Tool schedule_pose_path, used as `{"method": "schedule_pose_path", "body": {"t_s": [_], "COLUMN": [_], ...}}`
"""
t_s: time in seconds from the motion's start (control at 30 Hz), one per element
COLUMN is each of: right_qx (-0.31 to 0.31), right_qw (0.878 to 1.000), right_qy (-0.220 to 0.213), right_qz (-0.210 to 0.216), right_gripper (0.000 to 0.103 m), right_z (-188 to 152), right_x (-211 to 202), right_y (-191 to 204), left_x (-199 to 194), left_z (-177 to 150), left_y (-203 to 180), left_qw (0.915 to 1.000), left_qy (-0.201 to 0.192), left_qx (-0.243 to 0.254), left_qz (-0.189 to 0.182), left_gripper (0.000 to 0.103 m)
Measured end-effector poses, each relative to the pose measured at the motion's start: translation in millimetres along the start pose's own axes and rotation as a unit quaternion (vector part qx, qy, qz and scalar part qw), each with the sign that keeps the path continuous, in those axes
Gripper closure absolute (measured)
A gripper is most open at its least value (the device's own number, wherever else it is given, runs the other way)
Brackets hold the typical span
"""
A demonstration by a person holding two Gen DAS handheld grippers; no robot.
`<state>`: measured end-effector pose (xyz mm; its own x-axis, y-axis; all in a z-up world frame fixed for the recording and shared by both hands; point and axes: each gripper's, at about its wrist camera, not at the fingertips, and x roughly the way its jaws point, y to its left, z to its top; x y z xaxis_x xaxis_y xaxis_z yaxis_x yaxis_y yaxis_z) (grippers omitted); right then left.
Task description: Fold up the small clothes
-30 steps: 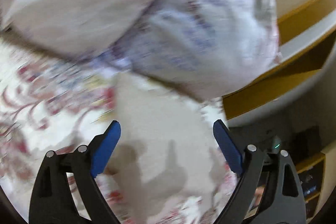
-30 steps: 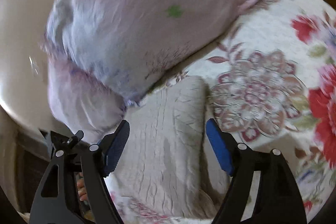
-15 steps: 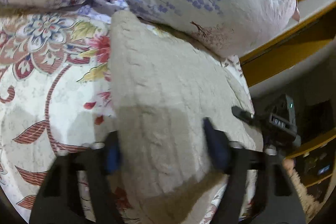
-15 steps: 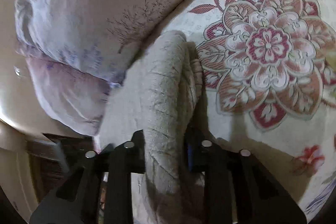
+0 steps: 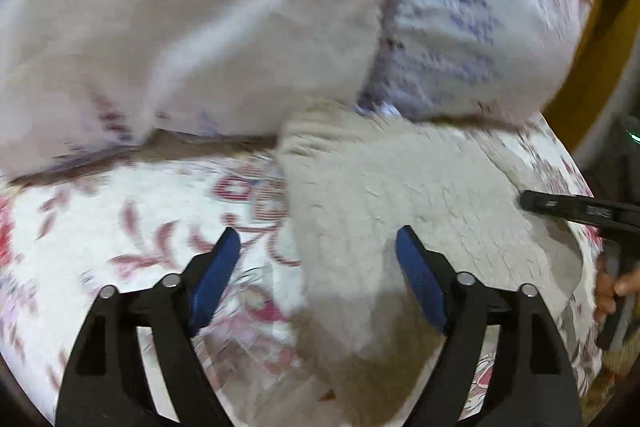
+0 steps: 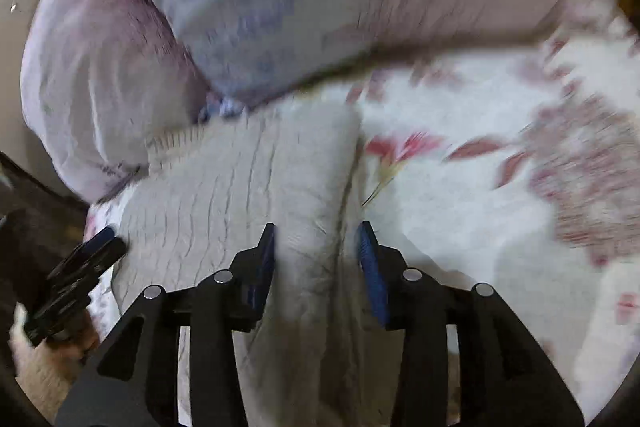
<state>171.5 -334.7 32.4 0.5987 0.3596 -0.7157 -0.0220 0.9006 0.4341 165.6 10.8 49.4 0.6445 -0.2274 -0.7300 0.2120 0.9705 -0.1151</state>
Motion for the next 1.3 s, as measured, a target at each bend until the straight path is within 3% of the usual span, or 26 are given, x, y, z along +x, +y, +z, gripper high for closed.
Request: {"method": "schedule_pose_path", "body": {"t_s": [0.03, 0.07, 0.1, 0.2, 0.3, 0.4, 0.47, 0.5, 0.53, 0.63, 0.8, 1.03, 1.13, 1.3], "right_qx": [-0.006, -0.014, -0.02, -0.065, -0.071, -0.025, -0.035, -0.048, -0.052, -0.051, -0.058, -0.144, -0.136, -0.135], "right_qw": [1.0, 0.998, 0.996, 0.993, 0.997, 1.0, 0.998, 0.995, 0.993, 0.992, 0.994, 0.978, 0.979, 0.979], "right_qy": [-0.027, -0.055, -0.061, -0.027, 0.013, -0.008, -0.045, -0.072, -0.091, -0.081, -0.012, -0.013, -0.01, -0.008], "right_qz": [0.004, 0.034, 0.054, 0.097, 0.027, 0.0, -0.023, -0.044, -0.059, -0.077, -0.095, -0.151, -0.154, -0.155], "right_gripper": [0.062, 0.062, 0.062, 0.062, 0.061, 0.061, 0.039, 0.019, 0.016, 0.016, 0.016, 0.008, 0.001, 0.001], "right_z": [-3.6, -12.6, -18.4, -44.8, -53.3, -47.3, -54.1, -62.9, -73.2, -91.8, -120.2, -131.9, -132.2, -133.7], "right_x": [-15.9, -37.0, -43.5, -39.5, -6.4, -10.7, -31.2, -44.1, -53.2, -53.7, -20.4, -3.0, -3.5, -0.7], "right_y": [2.4, 6.0, 9.5, 28.6, 31.7, 26.3, 30.8, 33.9, 33.1, 29.5, 38.6, 66.8, 63.3, 60.8], "left_x": [-12.4, -21.1, -32.1, -43.5, -46.3, -33.7, -29.1, -27.3, -26.8, -20.4, -6.6, -1.6, -1.1, -1.4], "left_z": [-6.4, -11.5, -18.9, -42.9, -69.8, -85.1, -90.9, -94.1, -95.4, -99.6, -107.9, -108.7, -108.7, -109.2], "left_y": [2.6, 2.6, 5.7, -5.8, -13.4, -30.9, -40.5, -46.5, -48.3, -54.8, -60.6, -65.2, -65.1, -65.8], "left_qw": [0.9999, 0.9997, 0.9992, 0.9984, 0.9985, 0.9986, 0.9986, 0.9987, 0.9988, 0.9984, 0.9974, 0.9958, 0.9957, 0.9957], "left_qy": [-0.012, -0.02, -0.027, -0.02, -0.002, 0.031, 0.035, 0.037, 0.037, 0.045, 0.054, 0.061, 0.061, 0.061], "left_qx": [-0.008, -0.015, -0.028, -0.052, -0.053, -0.042, -0.039, -0.035, -0.033, -0.029, -0.01, 0.011, 0.012, 0.012], "left_qz": [0.006, 0.004, -0.006, 0.009, -0.009, -0.003, -0.011, -0.005, 0.001, 0.02, 0.046, 0.068, 0.069, 0.069], "left_gripper": [0.009, 0.008, 0.005, 0.002, 0.002, 0.002, 0.002, 0.002, 0.002, 0.002, 0.002, 0.002, 0.002, 0.002]}}
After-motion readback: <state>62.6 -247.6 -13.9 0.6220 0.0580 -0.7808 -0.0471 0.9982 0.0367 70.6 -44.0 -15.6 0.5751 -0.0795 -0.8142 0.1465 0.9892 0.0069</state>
